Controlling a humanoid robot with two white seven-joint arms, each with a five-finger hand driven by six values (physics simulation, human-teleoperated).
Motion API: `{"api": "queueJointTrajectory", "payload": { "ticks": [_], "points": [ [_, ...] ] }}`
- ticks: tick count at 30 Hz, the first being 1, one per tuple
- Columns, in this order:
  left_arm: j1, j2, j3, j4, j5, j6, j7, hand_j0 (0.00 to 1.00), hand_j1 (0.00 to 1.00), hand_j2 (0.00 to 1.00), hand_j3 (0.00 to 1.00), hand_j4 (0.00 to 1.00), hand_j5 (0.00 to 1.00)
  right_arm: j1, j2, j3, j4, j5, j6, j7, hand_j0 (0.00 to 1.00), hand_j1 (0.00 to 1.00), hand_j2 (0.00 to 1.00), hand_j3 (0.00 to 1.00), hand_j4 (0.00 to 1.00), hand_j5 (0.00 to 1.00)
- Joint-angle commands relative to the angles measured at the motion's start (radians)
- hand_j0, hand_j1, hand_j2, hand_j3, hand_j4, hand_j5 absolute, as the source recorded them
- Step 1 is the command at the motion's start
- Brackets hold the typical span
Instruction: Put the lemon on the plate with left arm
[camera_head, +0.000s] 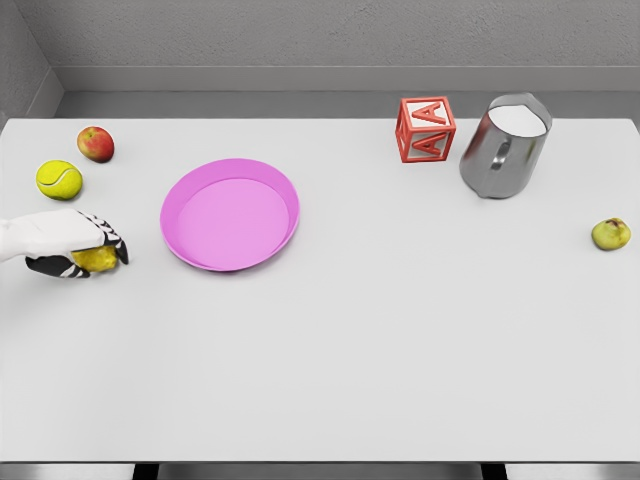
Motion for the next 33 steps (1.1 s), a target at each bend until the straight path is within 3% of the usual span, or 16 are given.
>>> {"api": "queueJointTrajectory", "payload": {
  "ticks": [1, 10, 33],
  "points": [
    [0.0, 0.002, 0.001, 0.0, 0.007, 0.003, 0.001, 0.56, 0.56, 0.56, 0.56, 0.56, 0.56, 0.0, 0.0, 0.0, 0.0, 0.0, 0.0, 0.0, 1.0, 1.0, 1.0, 1.0, 1.0, 1.0],
    [-0.006, 0.036, 0.005, -0.012, 0.035, 0.003, 0.001, 0.57, 0.57, 0.57, 0.57, 0.57, 0.57, 0.0, 0.0, 0.0, 0.0, 0.0, 0.0, 0.0, 1.0, 1.0, 1.0, 1.0, 1.0, 1.0],
    [-0.067, 0.004, 0.008, -0.011, 0.036, 0.003, 0.001, 0.52, 0.52, 0.52, 0.52, 0.52, 0.52, 0.0, 0.0, 0.0, 0.0, 0.0, 0.0, 0.0, 1.0, 1.0, 1.0, 1.0, 1.0, 1.0]
  ]
}}
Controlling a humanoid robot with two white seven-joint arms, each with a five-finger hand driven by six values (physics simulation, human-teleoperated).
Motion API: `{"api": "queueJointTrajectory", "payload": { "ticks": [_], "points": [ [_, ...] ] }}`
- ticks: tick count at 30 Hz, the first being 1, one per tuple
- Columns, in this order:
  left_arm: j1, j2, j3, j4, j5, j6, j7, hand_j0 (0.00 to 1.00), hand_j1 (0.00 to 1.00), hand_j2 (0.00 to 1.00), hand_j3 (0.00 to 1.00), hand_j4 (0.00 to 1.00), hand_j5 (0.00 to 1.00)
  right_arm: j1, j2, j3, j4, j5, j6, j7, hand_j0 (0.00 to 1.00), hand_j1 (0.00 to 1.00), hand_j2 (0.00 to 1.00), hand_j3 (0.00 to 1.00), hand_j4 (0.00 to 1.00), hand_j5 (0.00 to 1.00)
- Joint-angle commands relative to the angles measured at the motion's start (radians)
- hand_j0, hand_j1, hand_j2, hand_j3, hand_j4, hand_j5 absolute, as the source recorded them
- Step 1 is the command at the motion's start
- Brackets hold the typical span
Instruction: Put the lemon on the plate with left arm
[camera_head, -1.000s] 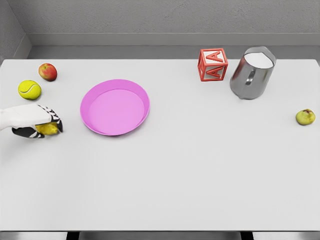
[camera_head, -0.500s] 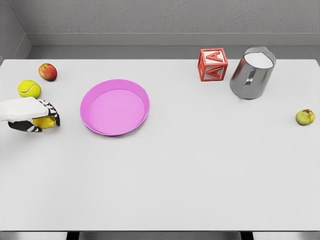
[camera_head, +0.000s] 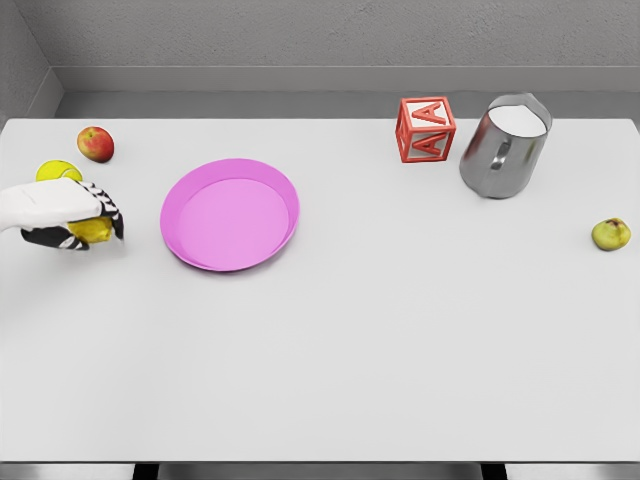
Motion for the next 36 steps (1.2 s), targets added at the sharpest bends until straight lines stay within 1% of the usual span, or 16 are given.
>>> {"api": "queueJointTrajectory", "payload": {
  "ticks": [1, 3, 7, 10, 13, 14, 27, 36],
  "points": [
    [-0.002, -0.001, 0.002, -0.001, 0.006, 0.003, 0.0, 0.52, 0.52, 0.52, 0.52, 0.52, 0.52, 0.0, 0.0, 0.0, 0.0, 0.0, 0.0, 0.0, 1.0, 1.0, 1.0, 1.0, 1.0, 1.0],
    [-0.003, -0.005, 0.002, -0.001, 0.007, 0.003, 0.0, 0.53, 0.53, 0.53, 0.53, 0.53, 0.53, 0.0, 0.0, 0.0, 0.0, 0.0, 0.0, 0.0, 1.0, 1.0, 1.0, 1.0, 1.0, 1.0],
    [-0.021, -0.059, -0.004, -0.001, 0.003, 0.003, 0.0, 0.53, 0.53, 0.53, 0.53, 0.53, 0.53, 0.003, 0.0, 0.0, 0.0, 0.0, 0.0, 0.0, 1.0, 1.0, 1.0, 1.0, 1.0, 1.0],
    [-0.034, -0.084, -0.006, -0.001, 0.001, 0.003, 0.0, 0.53, 0.53, 0.53, 0.53, 0.53, 0.53, 0.0, 0.0, 0.0, 0.0, 0.0, 0.0, 0.0, 1.0, 1.0, 1.0, 1.0, 1.0, 1.0],
    [-0.04, -0.088, -0.006, -0.001, 0.0, 0.003, 0.0, 0.53, 0.53, 0.53, 0.53, 0.53, 0.53, 0.0, 0.0, 0.0, 0.0, 0.0, 0.0, 0.0, 1.0, 1.0, 1.0, 1.0, 1.0, 1.0],
    [-0.051, -0.093, -0.006, -0.001, 0.0, 0.003, 0.0, 0.53, 0.53, 0.53, 0.53, 0.53, 0.53, 0.0, 0.0, 0.0, 0.0, 0.0, 0.0, 0.0, 1.0, 1.0, 1.0, 1.0, 1.0, 1.0],
    [-0.071, -0.169, -0.008, 0.003, -0.013, 0.003, 0.0, 0.53, 0.53, 0.53, 0.53, 0.53, 0.53, 0.0, 0.0, 0.0, 0.0, 0.0, 0.0, 0.0, 1.0, 1.0, 1.0, 1.0, 1.0, 1.0],
    [-0.081, -0.24, -0.011, 0.003, -0.034, 0.003, 0.0, 0.53, 0.53, 0.53, 0.53, 0.53, 0.53, 0.0, 0.0, 0.0, 0.0, 0.0, 0.0, 0.0, 1.0, 1.0, 1.0, 1.0, 1.0, 1.0]
  ]
}}
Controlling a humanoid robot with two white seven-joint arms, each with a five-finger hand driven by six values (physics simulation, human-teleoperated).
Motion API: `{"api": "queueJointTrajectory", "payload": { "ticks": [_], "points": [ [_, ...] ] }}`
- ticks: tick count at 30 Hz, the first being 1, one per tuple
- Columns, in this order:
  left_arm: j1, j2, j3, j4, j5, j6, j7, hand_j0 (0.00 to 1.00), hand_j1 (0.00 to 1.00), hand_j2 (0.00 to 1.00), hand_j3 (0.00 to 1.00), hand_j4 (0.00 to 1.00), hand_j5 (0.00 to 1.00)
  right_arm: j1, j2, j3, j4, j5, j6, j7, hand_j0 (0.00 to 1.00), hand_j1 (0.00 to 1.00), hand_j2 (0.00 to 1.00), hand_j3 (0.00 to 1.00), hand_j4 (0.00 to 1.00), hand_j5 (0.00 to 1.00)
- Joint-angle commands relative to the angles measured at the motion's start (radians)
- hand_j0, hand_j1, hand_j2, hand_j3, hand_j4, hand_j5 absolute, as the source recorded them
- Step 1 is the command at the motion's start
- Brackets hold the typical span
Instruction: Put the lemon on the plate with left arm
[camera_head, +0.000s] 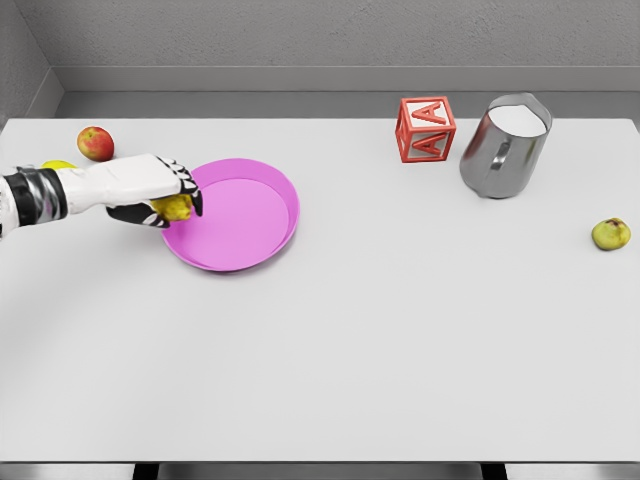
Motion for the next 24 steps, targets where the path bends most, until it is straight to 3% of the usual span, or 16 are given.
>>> {"api": "queueJointTrajectory", "payload": {
  "ticks": [1, 17, 19, 20, 24],
  "points": [
    [0.0, -0.017, -0.001, -0.003, 0.002, 0.003, 0.001, 0.53, 0.53, 0.53, 0.53, 0.53, 0.53, 0.0, 0.0, 0.0, 0.0, 0.0, 0.0, 0.0, 1.0, 1.0, 1.0, 1.0, 1.0, 1.0],
    [-0.02, -0.088, -0.027, -0.001, -0.003, 0.003, 0.001, 0.55, 0.55, 0.55, 0.55, 0.55, 0.55, 0.0, 0.0, 0.0, 0.0, 0.0, 0.0, 0.0, 1.0, 1.0, 1.0, 1.0, 1.0, 1.0],
    [-0.02, -0.088, -0.027, 0.002, -0.004, 0.003, 0.001, 0.91, 0.91, 0.91, 0.91, 0.91, 0.91, 0.0, 0.0, 0.0, 0.0, 0.0, 0.0, 0.0, 1.0, 1.0, 1.0, 1.0, 1.0, 1.0],
    [-0.02, -0.086, -0.026, 0.003, -0.004, 0.003, 0.001, 0.98, 0.98, 0.98, 0.98, 0.98, 0.98, 0.0, 0.0, 0.0, 0.0, 0.0, 0.0, 0.0, 1.0, 1.0, 1.0, 1.0, 1.0, 1.0],
    [-0.021, -0.083, -0.023, 0.005, -0.001, 0.003, 0.001, 1.0, 1.0, 1.0, 1.0, 1.0, 1.0, 0.0, 0.0, 0.0, 0.0, 0.0, 0.0, 0.0, 1.0, 1.0, 1.0, 1.0, 1.0, 1.0]
  ]
}}
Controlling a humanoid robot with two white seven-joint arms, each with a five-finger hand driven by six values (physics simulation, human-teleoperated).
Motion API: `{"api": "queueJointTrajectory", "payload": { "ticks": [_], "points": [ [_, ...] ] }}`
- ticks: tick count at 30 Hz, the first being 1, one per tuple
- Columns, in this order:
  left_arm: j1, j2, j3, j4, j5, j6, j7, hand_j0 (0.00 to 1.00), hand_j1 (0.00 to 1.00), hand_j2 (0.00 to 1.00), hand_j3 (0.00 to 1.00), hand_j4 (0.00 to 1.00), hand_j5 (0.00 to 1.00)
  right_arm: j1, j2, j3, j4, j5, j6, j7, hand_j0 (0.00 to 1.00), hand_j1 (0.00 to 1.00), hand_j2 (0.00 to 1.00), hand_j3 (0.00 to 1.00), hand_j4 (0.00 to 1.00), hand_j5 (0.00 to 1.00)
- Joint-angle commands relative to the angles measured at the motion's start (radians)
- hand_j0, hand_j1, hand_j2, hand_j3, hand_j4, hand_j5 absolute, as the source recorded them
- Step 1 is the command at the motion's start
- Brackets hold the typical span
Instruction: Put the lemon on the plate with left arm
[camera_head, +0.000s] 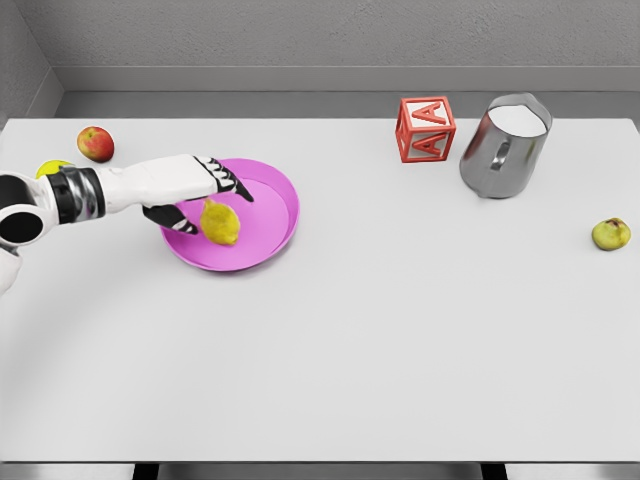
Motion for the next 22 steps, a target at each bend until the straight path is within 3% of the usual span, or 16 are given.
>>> {"api": "queueJointTrajectory", "payload": {
  "ticks": [1, 4, 5, 6, 8, 10, 13, 22],
  "points": [
    [-0.005, 0.004, 0.003, 0.0, 0.009, 0.003, 0.0, 1.0, 1.0, 1.0, 1.0, 1.0, 1.0, 0.0, 0.0, 0.0, 0.0, 0.0, 0.0, 0.0, 1.0, 1.0, 1.0, 1.0, 1.0, 1.0],
    [-0.026, 0.015, 0.023, 0.002, 0.047, 0.003, 0.0, 1.0, 1.0, 1.0, 1.0, 1.0, 1.0, 0.0, 0.0, 0.0, 0.0, 0.0, 0.0, 0.0, 1.0, 1.0, 1.0, 1.0, 1.0, 1.0],
    [-0.023, 0.024, 0.058, 0.006, 0.09, 0.003, 0.0, 1.0, 1.0, 1.0, 1.0, 1.0, 1.0, 0.0, 0.0, 0.0, 0.0, 0.0, 0.0, 0.0, 1.0, 1.0, 1.0, 1.0, 1.0, 1.0],
    [-0.02, 0.069, 0.083, 0.006, 0.143, 0.003, 0.0, 1.0, 1.0, 1.0, 1.0, 1.0, 1.0, 0.0, 0.0, 0.0, 0.0, 0.0, 0.0, 0.0, 1.0, 1.0, 1.0, 1.0, 1.0, 1.0],
    [0.0, 0.104, 0.116, 0.009, 0.171, 0.003, 0.0, 1.0, 1.0, 1.0, 1.0, 1.0, 1.0, 0.0, 0.0, 0.0, 0.0, 0.0, 0.0, 0.0, 1.0, 1.0, 1.0, 1.0, 1.0, 1.0],
    [0.026, 0.106, 0.149, 0.106, 0.176, 0.003, 0.0, 1.0, 1.0, 1.0, 1.0, 1.0, 1.0, 0.0, 0.0, 0.0, 0.0, 0.0, 0.0, 0.0, 1.0, 1.0, 1.0, 1.0, 1.0, 1.0],
    [0.129, 0.101, 0.296, 0.129, 0.176, 0.003, 0.0, 1.0, 1.0, 1.0, 1.0, 1.0, 1.0, 0.0, 0.0, 0.0, 0.0, 0.0, 0.0, 0.0, 1.0, 1.0, 1.0, 1.0, 1.0, 1.0],
    [0.153, 0.106, 0.313, 0.129, 0.176, 0.003, 0.0, 1.0, 1.0, 1.0, 1.0, 1.0, 1.0, 0.0, 0.0, 0.0, 0.0, 0.0, 0.0, 0.0, 1.0, 1.0, 1.0, 1.0, 1.0, 1.0]
  ]
}}
